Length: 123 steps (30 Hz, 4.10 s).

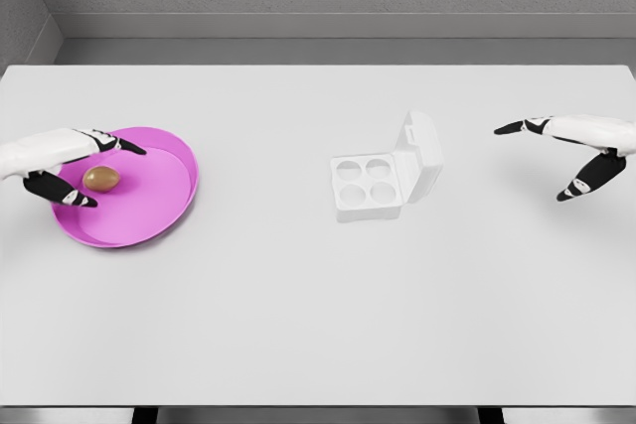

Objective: Pack egg into the box and close the box lid

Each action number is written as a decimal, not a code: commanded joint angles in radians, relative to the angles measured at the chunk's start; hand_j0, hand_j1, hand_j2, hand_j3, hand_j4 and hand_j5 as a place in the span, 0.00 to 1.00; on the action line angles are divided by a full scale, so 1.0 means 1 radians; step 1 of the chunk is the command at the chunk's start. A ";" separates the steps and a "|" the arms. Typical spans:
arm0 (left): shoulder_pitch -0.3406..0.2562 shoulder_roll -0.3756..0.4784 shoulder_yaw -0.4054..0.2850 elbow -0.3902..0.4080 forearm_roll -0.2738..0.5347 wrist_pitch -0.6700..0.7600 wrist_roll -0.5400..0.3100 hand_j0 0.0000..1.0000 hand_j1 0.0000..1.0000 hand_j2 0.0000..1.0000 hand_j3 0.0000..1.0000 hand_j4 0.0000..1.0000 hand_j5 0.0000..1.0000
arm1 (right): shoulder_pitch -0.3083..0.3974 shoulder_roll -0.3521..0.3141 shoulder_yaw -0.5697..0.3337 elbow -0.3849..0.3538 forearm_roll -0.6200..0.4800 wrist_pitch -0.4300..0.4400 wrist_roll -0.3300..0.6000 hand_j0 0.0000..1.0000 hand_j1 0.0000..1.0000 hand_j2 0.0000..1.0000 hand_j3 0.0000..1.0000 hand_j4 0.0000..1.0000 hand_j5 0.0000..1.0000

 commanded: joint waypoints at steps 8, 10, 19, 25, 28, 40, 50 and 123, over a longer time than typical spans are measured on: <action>-0.002 -0.020 0.003 0.038 -0.022 0.002 0.000 0.92 0.92 0.92 0.92 0.92 0.92 | 0.000 -0.010 0.001 0.002 -0.005 0.002 0.000 1.00 1.00 1.00 1.00 1.00 1.00; -0.002 -0.021 0.004 0.051 -0.022 0.002 0.000 0.92 0.92 0.92 0.92 0.92 0.92 | 0.000 -0.010 0.002 0.001 -0.005 0.002 0.000 1.00 1.00 1.00 1.00 1.00 1.00; -0.026 -0.061 0.001 0.121 -0.025 0.002 0.000 0.92 0.92 0.92 0.92 0.92 0.92 | 0.000 -0.010 0.002 0.001 -0.005 0.002 0.000 1.00 1.00 1.00 1.00 1.00 1.00; -0.026 -0.063 0.001 0.146 -0.024 0.002 0.000 0.92 0.92 0.92 0.92 0.92 0.92 | 0.000 -0.012 0.002 -0.001 -0.005 0.002 0.000 1.00 1.00 1.00 1.00 1.00 1.00; -0.029 -0.063 0.001 0.164 -0.032 0.002 0.000 0.92 0.92 0.92 0.92 0.92 0.92 | 0.000 -0.012 0.002 0.001 -0.005 0.001 0.000 1.00 1.00 1.00 1.00 1.00 1.00; -0.051 -0.081 0.001 0.186 -0.053 0.002 0.000 0.91 0.91 0.91 0.91 0.91 0.91 | 0.000 -0.019 0.004 0.001 -0.005 0.002 0.000 1.00 1.00 1.00 1.00 1.00 1.00; -0.051 -0.080 0.003 0.187 -0.053 0.002 0.000 0.90 0.90 0.90 0.90 0.90 0.90 | 0.003 -0.016 0.002 0.001 -0.005 0.002 0.000 1.00 1.00 1.00 1.00 1.00 1.00; -0.029 -0.077 -0.006 0.123 -0.027 0.002 0.000 0.44 0.44 0.44 0.44 0.44 0.44 | 0.003 -0.024 0.002 0.002 -0.005 0.002 0.000 1.00 1.00 1.00 1.00 1.00 1.00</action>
